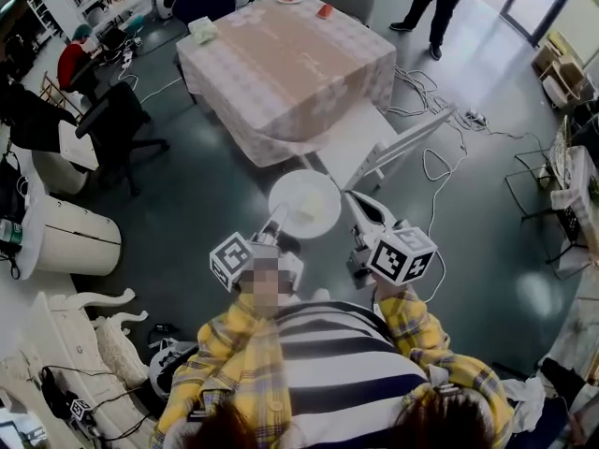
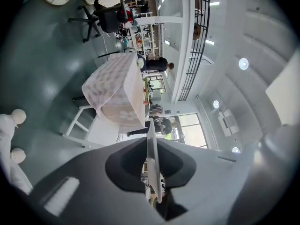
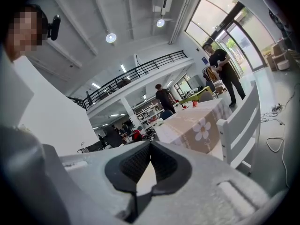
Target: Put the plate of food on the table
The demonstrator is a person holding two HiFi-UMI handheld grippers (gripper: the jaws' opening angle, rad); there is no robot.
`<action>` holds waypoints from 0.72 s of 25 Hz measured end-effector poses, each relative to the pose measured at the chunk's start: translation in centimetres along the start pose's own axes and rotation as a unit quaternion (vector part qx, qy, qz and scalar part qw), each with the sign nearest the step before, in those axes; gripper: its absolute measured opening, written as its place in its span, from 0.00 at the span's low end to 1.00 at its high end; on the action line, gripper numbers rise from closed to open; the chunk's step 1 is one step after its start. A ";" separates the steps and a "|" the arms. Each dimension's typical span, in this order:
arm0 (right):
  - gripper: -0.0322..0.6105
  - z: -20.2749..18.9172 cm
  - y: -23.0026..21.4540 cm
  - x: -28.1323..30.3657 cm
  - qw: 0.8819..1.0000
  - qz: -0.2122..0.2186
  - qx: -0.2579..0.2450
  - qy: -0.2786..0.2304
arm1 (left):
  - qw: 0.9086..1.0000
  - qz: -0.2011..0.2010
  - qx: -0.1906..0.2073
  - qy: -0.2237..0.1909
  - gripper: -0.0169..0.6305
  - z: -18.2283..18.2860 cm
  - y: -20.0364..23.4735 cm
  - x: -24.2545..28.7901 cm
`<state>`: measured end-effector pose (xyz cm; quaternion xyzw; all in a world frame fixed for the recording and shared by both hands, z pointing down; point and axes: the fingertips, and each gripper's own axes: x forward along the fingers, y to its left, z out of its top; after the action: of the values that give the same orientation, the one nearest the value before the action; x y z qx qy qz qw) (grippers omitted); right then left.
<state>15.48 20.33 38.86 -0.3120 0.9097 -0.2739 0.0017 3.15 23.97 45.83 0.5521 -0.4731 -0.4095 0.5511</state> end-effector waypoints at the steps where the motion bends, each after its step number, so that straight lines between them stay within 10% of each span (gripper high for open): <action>1: 0.04 -0.3 0.1 0.1 1.000 0.000 0.002 0.003 | 1.000 0.003 -0.002 -0.001 0.07 0.2 0.2 -0.1; 18: 0.04 1.2 0.9 7.6 0.999 -0.047 0.002 -0.024 | 1.000 -0.009 -0.001 0.029 0.07 8.4 -0.1 3.0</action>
<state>9.00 16.01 38.70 -0.3604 0.8933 -0.2684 0.0114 -4.35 19.16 45.47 0.5673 -0.4513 -0.3984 0.5619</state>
